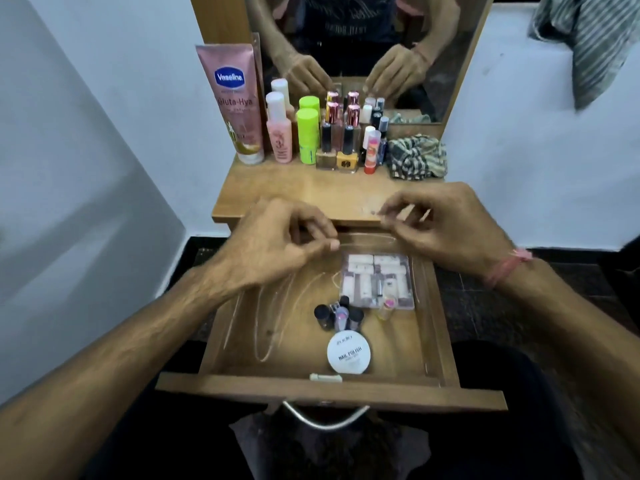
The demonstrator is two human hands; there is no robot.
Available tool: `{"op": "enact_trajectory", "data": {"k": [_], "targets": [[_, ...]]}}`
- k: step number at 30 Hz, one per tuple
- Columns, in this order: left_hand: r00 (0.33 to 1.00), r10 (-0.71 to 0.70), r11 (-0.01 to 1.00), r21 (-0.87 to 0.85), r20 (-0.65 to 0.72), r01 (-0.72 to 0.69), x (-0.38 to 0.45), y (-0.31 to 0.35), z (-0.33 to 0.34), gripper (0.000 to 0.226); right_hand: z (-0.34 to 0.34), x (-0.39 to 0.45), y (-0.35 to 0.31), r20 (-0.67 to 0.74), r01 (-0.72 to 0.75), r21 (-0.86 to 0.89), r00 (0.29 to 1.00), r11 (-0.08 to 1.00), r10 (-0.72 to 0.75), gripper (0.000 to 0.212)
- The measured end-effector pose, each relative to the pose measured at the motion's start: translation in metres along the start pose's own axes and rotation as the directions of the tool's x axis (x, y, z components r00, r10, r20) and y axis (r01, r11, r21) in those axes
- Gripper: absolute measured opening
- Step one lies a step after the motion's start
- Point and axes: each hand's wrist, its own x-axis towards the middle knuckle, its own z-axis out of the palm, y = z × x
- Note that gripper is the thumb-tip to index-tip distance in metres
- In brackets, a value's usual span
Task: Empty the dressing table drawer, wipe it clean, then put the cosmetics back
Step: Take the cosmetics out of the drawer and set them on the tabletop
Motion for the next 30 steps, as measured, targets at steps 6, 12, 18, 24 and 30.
{"op": "enact_trajectory", "data": {"k": [6, 12, 18, 24, 30], "targets": [[0.985, -0.031, 0.986, 0.164, 0.171, 0.002, -0.054, 0.005, 0.028, 0.034, 0.007, -0.053, -0.012, 0.362, 0.010, -0.020, 0.932, 1.000, -0.002, 0.027], [0.990, -0.070, 0.963, 0.267, 0.121, 0.036, -0.044, 0.026, 0.039, 0.030, 0.016, -0.064, -0.016, 0.350, 0.022, -0.156, 0.936, 0.988, 0.035, 0.031], [0.966, -0.226, 0.937, 0.298, 0.125, 0.180, -0.030, 0.035, 0.047, 0.022, 0.020, -0.063, -0.021, 0.358, 0.011, -0.203, 0.932, 0.979, 0.063, 0.028], [0.959, -0.275, 0.909, 0.343, 0.071, 0.236, -0.021, 0.039, 0.050, 0.022, 0.010, -0.063, -0.027, 0.322, -0.014, -0.137, 0.945, 0.991, 0.058, 0.021], [0.968, -0.252, 0.918, 0.314, -0.015, 0.244, -0.019, 0.039, 0.042, 0.030, -0.003, -0.052, -0.033, 0.264, 0.012, -0.102, 0.964, 0.995, 0.016, 0.017]]}}
